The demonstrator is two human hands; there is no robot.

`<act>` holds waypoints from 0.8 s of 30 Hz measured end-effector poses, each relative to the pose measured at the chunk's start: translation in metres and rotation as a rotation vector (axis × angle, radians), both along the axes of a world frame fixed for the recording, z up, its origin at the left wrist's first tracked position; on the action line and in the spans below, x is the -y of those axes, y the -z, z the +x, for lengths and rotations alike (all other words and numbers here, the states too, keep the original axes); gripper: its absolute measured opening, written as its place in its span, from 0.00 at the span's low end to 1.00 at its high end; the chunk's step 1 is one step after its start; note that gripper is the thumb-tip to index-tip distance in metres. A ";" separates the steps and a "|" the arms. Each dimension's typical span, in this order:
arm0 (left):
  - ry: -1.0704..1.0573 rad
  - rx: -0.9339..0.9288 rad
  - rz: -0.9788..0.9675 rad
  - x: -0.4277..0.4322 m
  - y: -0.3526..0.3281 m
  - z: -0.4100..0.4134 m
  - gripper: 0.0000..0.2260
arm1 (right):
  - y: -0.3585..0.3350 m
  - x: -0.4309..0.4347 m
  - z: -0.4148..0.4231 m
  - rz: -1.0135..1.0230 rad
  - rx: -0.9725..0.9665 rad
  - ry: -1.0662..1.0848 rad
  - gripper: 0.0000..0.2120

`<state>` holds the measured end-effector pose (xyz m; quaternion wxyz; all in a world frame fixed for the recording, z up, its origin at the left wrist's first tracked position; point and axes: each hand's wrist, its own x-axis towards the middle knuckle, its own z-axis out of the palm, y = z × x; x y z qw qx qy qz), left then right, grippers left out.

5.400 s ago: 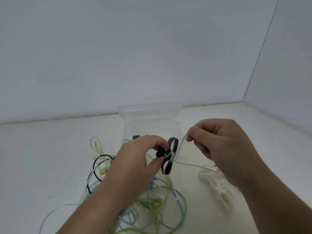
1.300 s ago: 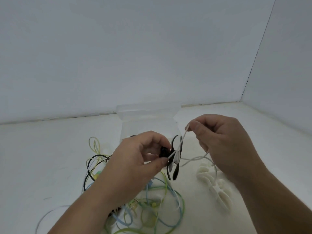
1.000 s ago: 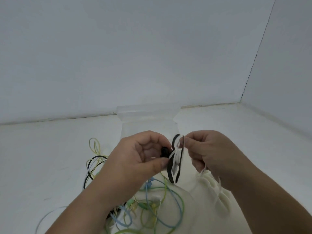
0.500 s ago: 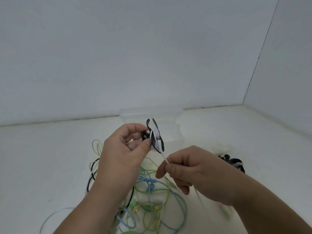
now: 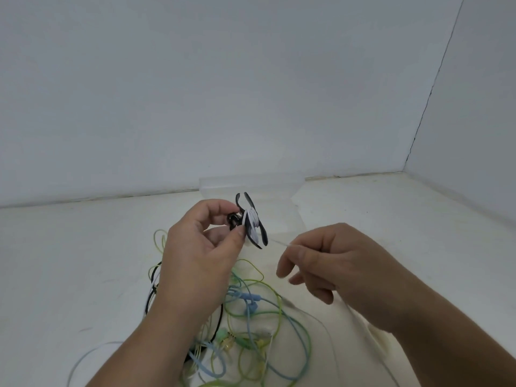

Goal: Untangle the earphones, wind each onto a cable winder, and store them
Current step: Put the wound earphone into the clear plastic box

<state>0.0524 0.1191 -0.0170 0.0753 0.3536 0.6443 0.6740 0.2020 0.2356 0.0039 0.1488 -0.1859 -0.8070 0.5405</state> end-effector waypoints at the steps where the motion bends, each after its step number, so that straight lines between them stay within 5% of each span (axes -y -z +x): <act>1: -0.013 0.008 0.012 -0.001 0.001 0.001 0.08 | 0.000 0.001 0.000 0.003 0.029 -0.052 0.15; 6: -0.018 0.132 0.045 -0.003 0.001 0.001 0.06 | 0.004 0.007 -0.005 0.041 0.158 -0.171 0.14; 11: 0.001 -0.041 -0.047 0.001 0.000 0.004 0.08 | 0.001 0.006 -0.005 0.089 0.059 -0.080 0.14; 19: 0.099 -0.040 -0.039 0.002 -0.002 -0.001 0.12 | 0.004 -0.006 -0.005 0.044 -0.107 0.236 0.16; 24: 0.077 -0.136 -0.051 0.002 -0.001 0.001 0.11 | 0.002 -0.003 -0.004 0.026 -0.146 0.141 0.13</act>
